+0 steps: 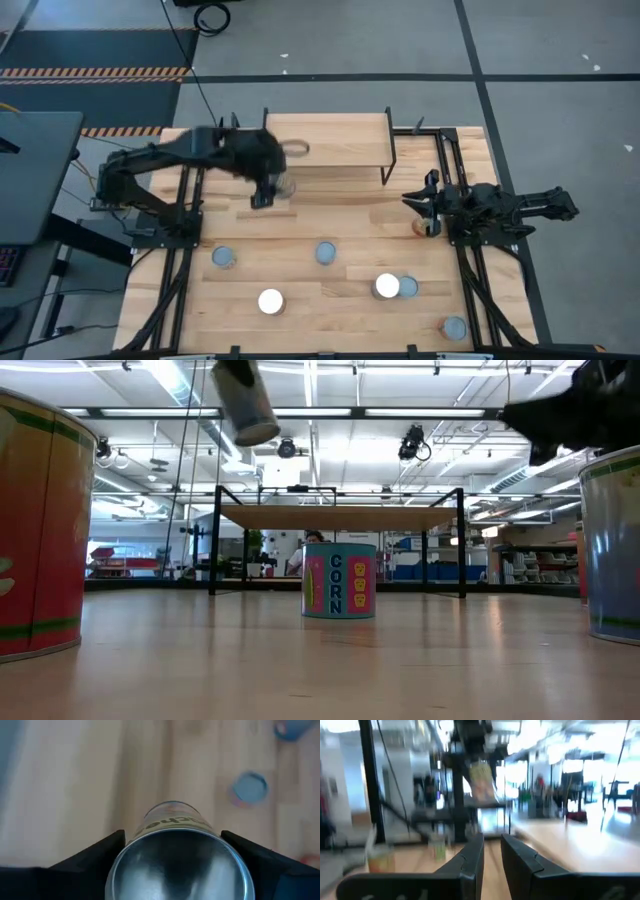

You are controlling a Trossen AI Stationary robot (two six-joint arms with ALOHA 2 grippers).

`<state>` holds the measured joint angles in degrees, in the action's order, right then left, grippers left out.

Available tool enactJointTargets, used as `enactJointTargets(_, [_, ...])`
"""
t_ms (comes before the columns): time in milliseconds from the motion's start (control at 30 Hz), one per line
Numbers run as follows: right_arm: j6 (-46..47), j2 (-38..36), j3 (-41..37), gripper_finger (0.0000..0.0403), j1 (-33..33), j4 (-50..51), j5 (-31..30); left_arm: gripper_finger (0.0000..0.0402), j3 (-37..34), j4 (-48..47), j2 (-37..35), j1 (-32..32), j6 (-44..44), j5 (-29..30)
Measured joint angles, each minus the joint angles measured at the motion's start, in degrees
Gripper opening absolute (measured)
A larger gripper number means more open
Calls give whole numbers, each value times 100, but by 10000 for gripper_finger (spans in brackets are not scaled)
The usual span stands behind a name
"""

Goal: Pick and place cans onto a shelf
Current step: Put the top canned peaches on the shelf

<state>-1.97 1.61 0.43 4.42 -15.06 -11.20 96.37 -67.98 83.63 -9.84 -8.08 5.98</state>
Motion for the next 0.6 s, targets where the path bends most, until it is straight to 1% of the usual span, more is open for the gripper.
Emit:
enactJointTargets(67, [148,0,0,73,-1,-514,5,309,363,-118,175,-409,-635,-24])
enactJointTargets(133, [556,0,0,73,1,-1123,-212,308,768,-138,429,-923,-1370,-42])
enactJointTargets(167, [818,-3,1,73,0,-1390,-496,308,1020,-146,592,-1182,-1694,-65])
enactJointTargets(267, [1502,-4,2,73,-1,-1879,-1777,308,2022,-206,1192,-1913,-2356,-400])
enactJointTargets(333, [1830,-4,2,73,-4,-1894,-2329,308,2703,-636,1629,-2260,-2736,-694])
enactJointTargets(400, [1821,-2,2,73,-3,-1758,-2481,308,2910,-684,1882,-2443,-2841,-1002])
enactJointTargets(467, [1812,-4,2,73,-1,-1596,-2417,307,2879,-782,1959,-2677,-2997,-1264])
enactJointTargets(533, [1829,0,2,73,1,-1531,-2306,307,2837,-827,2032,-2736,-3216,-1225])
enactJointTargets(600, [1831,22,4,73,-1,-1524,-2154,308,2707,-1167,2184,-2836,-3492,-1166])
